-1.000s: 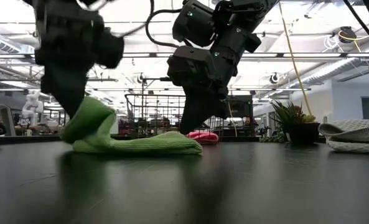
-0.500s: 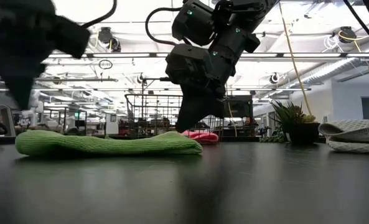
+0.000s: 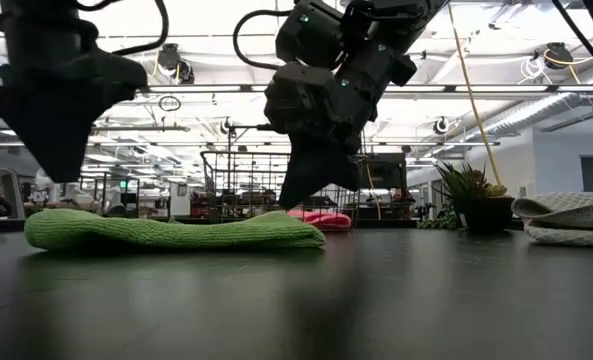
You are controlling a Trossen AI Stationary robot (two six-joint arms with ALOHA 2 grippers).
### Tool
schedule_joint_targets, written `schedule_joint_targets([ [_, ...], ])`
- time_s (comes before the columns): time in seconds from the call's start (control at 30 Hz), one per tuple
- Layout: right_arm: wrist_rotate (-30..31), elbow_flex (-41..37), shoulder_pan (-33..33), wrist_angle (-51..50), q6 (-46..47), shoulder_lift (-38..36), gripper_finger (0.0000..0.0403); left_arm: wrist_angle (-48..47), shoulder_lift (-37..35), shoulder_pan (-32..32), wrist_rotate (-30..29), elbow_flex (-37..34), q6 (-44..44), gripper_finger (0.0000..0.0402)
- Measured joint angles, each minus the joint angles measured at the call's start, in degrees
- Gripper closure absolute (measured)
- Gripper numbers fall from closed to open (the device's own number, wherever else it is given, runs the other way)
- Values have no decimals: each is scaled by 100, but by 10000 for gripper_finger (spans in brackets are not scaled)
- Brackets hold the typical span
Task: Fold microfiber towels
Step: Fold the green microfiber cloth in quarters
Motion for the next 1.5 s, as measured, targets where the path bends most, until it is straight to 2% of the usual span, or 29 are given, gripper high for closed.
schedule_joint_targets([
  [0.17,-23,-2,11,-149,-56,-84,403,62,-1,328,-241,-114,513,320],
  [0.4,14,-2,9,-636,-256,-469,403,1064,-1,829,83,-565,1309,320],
  [0.67,281,-2,7,-737,-341,-885,403,1077,-1,1340,395,-796,1901,320],
  [0.97,486,-2,-2,-879,-344,-1153,403,1105,60,1482,476,-803,2355,320],
  [1.2,611,-4,0,-987,-437,-1187,403,1337,349,1600,1116,-805,2806,318],
  [1.37,609,-4,9,-1020,-482,-1210,403,1401,473,1740,1311,-805,2878,285],
  [1.5,609,-4,9,-1036,-490,-1217,403,1401,467,1823,1036,-803,2616,245],
])
